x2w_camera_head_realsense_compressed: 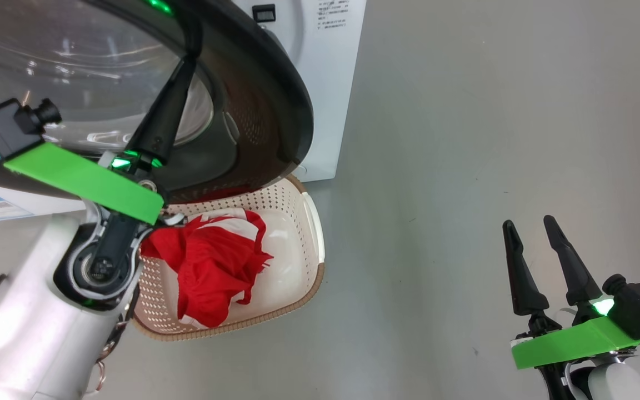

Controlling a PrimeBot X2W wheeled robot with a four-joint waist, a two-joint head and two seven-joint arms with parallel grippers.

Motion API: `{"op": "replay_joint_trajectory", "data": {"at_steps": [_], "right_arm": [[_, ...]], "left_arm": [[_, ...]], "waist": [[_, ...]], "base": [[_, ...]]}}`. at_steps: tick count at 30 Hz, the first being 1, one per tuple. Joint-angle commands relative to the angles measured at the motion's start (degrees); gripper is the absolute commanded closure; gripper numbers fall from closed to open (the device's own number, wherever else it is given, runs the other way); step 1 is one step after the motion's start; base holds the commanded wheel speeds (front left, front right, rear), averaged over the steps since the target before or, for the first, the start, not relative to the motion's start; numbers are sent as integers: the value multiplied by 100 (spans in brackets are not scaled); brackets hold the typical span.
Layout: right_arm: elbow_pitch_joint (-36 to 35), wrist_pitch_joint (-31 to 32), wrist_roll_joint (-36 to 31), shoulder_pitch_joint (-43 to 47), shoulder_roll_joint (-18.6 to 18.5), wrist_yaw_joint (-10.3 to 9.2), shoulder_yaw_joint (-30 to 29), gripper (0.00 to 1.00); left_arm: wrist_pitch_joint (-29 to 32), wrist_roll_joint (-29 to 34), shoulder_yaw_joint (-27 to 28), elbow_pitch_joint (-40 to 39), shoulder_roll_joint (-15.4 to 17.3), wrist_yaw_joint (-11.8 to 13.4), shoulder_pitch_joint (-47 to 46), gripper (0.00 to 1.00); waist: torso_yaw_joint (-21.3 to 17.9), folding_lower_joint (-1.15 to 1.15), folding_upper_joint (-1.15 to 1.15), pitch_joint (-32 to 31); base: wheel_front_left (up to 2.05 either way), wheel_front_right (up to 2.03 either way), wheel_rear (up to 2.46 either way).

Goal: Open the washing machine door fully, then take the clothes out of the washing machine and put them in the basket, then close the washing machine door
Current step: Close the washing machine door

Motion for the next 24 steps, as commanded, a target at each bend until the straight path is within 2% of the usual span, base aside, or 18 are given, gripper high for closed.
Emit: {"op": "replay_joint_trajectory", "data": {"at_steps": [1, 11, 24], "right_arm": [[-138, -37, -52, -160, -16, 36, 132, 0], [-94, -37, -75, -11, -57, 36, 109, 0], [-50, -37, -66, 302, -256, 36, 137, 0]], "left_arm": [[-69, 8, 154, -97, 231, -40, -215, 100], [-545, -146, -259, 60, 407, -40, 187, 100], [-900, -74, -315, 102, 386, -40, 1388, 99]], "waist": [[-6, 0, 0, -11], [129, 0, 0, -314], [577, 0, 0, -812]], "base": [[0, 0, 0], [0, 0, 0], [0, 0, 0]]}}
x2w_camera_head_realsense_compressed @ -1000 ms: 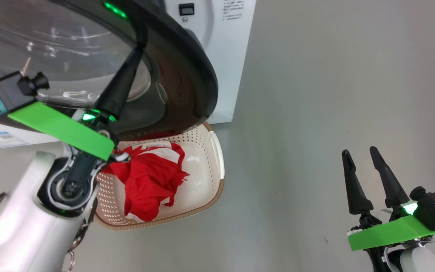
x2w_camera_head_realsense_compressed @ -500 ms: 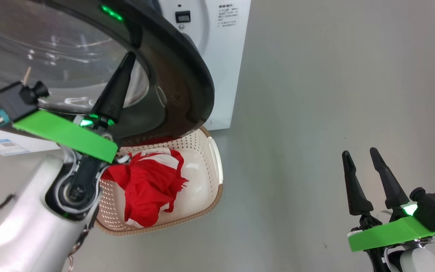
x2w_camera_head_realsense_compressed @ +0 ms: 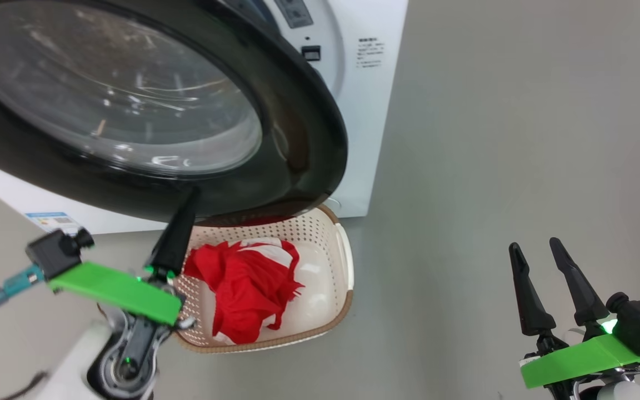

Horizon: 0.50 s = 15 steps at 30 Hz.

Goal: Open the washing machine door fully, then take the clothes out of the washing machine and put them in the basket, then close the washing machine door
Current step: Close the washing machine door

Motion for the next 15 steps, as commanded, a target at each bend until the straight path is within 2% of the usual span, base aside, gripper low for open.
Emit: {"op": "replay_joint_trajectory", "data": {"at_steps": [1, 3, 15], "right_arm": [[-134, -37, -65, 23, -74, 36, 136, 0], [-131, -37, -64, 71, -86, 36, 127, 0], [-141, -37, -46, 357, -131, 36, 44, 0]], "left_arm": [[-66, 97, 217, -80, 162, -38, 43, 95], [-72, 196, 263, -43, 142, -39, 206, 85], [-77, 865, 864, -1, -34, -39, 1177, 55]], "waist": [[158, 0, 0, -151], [232, 0, 0, -210], [530, 0, 0, -492]], "base": [[0, 0, 0], [0, 0, 0], [0, 0, 0]]}}
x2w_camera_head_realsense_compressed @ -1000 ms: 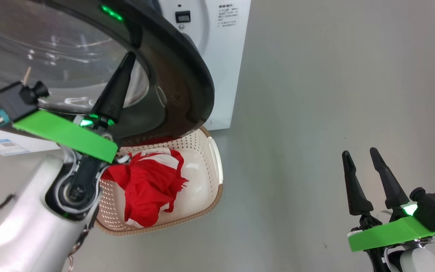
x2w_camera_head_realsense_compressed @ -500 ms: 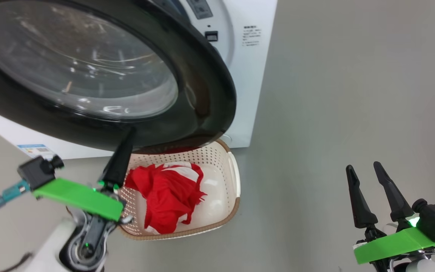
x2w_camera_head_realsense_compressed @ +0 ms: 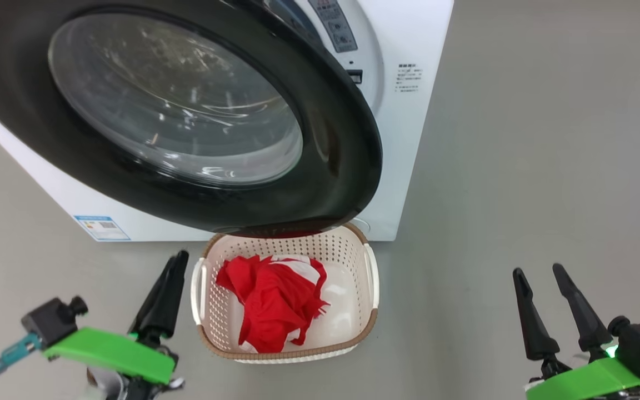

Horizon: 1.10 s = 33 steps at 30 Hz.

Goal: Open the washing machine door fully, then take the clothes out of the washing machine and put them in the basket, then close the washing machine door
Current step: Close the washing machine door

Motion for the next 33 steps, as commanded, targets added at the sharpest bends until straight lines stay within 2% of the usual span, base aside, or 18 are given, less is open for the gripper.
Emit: {"op": "replay_joint_trajectory", "data": {"at_steps": [1, 2, 3, 7, 9, 10, 26, 33], "right_arm": [[-136, -37, -43, 66, -109, 36, 75, 0], [-136, -37, -43, 66, -109, 36, 75, 0], [-133, -37, -42, 91, -113, 36, 75, 0], [-123, -37, -34, 185, -119, 36, 51, 0], [-120, -37, -32, 245, -117, 36, 28, 0], [-120, -37, -31, 276, -116, 36, 16, 0], [-158, -37, -18, 733, -103, 36, -184, 0], [-177, -37, -11, 811, -92, 36, -249, 0]], "left_arm": [[-69, 174, 307, -98, 143, -39, 98, 51], [-69, 174, 307, -98, 143, -39, 98, 51], [-69, 222, 349, -105, 143, -39, 174, 46], [-69, 477, 498, -116, 142, -39, 465, 15], [-69, 622, 573, -107, 136, -39, 602, 3], [-69, 685, 624, -101, 123, -39, 666, 0], [-70, 2240, 1402, 197, -115, -39, 1402, 0], [-70, 3400, 1936, 185, -302, -39, 1538, 0]], "waist": [[83, 0, 0, -126], [83, 0, 0, -126], [89, 0, 0, -148], [118, 0, 0, -251], [131, 0, 0, -309], [137, 0, 0, -332], [175, 0, 0, -665], [186, 0, 0, -709]], "base": [[0, 0, 0], [0, 0, 0], [0, 0, 0], [0, 0, 0], [0, 0, 0], [0, 0, 0], [0, 0, 0], [0, 0, 0]]}}
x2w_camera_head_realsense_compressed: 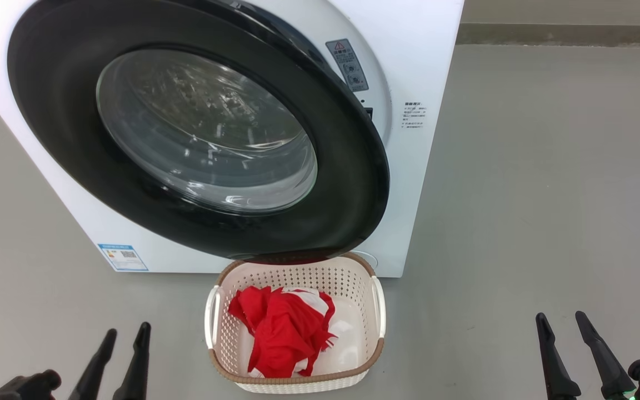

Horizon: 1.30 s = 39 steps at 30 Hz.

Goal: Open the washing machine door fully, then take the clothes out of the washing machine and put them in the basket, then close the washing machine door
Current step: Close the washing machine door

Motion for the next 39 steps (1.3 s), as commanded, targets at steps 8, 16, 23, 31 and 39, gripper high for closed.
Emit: {"op": "replay_joint_trajectory", "data": {"at_steps": [8, 16, 23, 31, 39], "right_arm": [[-196, -37, 17, 12, -68, 36, -2, 0], [-210, -37, 31, 48, -64, 36, -37, 0], [-224, -37, 20, 67, -46, 36, -42, 0], [-216, -37, 18, 30, -58, 36, -28, 0], [-192, -37, 19, -44, -54, 36, 53, 0]], "left_arm": [[-70, 1963, 1083, -383, -295, -34, 204, 0], [-70, 3187, 1536, -867, -771, -34, 508, 0], [-70, 3432, 1545, -875, -975, -34, 668, 0], [-70, 3408, 1552, -856, -946, -34, 597, 0], [-70, 3375, 1524, -851, -995, -34, 570, 0]], "waist": [[-5, 0, 0, -61], [8, 0, 0, -76], [20, 0, 0, -80], [26, 0, 0, -61], [67, 0, 0, -59]], "base": [[0, 0, 0], [0, 0, 0], [0, 0, 0], [0, 0, 0], [0, 0, 0]]}}
